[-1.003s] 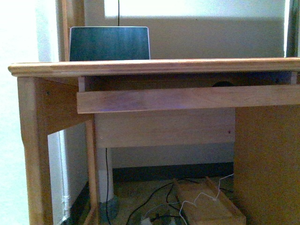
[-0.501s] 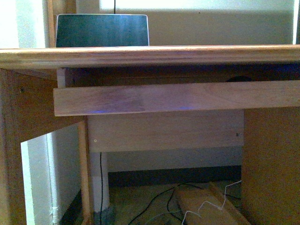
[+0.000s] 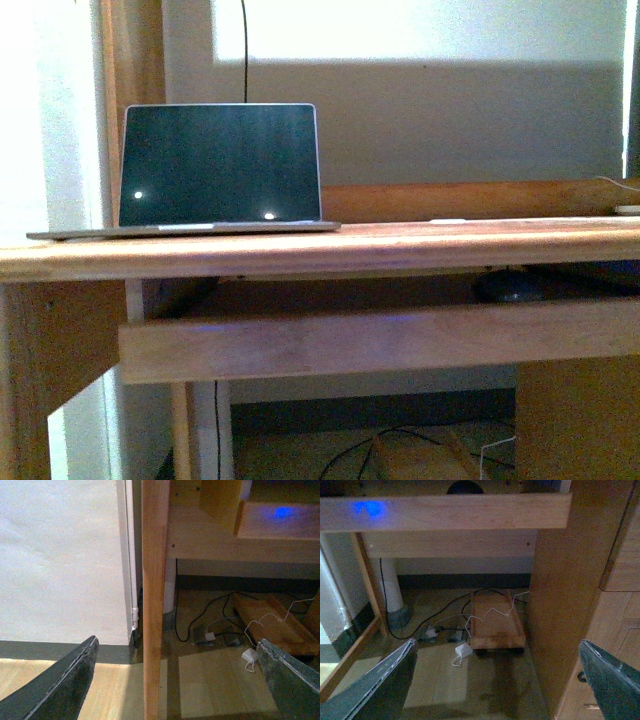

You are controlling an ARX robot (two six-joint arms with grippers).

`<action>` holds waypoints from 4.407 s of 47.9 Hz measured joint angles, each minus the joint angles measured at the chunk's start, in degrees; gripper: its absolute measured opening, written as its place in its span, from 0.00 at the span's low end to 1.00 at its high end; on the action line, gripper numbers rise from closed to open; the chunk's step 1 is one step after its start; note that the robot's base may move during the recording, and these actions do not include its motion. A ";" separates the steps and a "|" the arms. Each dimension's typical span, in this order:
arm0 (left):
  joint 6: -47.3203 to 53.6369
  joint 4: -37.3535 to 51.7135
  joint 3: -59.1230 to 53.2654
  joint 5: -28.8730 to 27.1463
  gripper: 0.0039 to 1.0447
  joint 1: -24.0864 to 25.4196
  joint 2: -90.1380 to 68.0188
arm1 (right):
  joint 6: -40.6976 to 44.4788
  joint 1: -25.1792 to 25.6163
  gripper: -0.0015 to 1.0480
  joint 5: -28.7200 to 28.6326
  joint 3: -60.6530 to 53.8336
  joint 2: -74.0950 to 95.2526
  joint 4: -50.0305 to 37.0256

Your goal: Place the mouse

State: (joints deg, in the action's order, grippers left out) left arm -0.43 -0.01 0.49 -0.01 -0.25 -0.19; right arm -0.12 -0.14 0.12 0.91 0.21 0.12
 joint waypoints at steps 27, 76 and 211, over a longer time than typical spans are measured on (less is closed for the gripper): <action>-9.51 -5.25 3.34 0.15 0.93 -1.88 -12.13 | -0.02 0.00 0.93 -0.02 0.00 0.00 -0.02; 67.95 57.18 32.54 21.84 0.93 -4.11 -104.78 | -0.04 0.00 0.93 -0.02 0.00 0.00 -0.02; 0.72 16.72 2.62 -0.63 0.02 -0.39 -19.71 | 0.04 -13.42 0.93 10.75 31.06 74.01 -23.80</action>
State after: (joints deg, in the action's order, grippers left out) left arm 0.30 16.71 3.11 -0.64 -0.64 -19.90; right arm -0.08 -13.56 10.87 31.97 74.22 -23.68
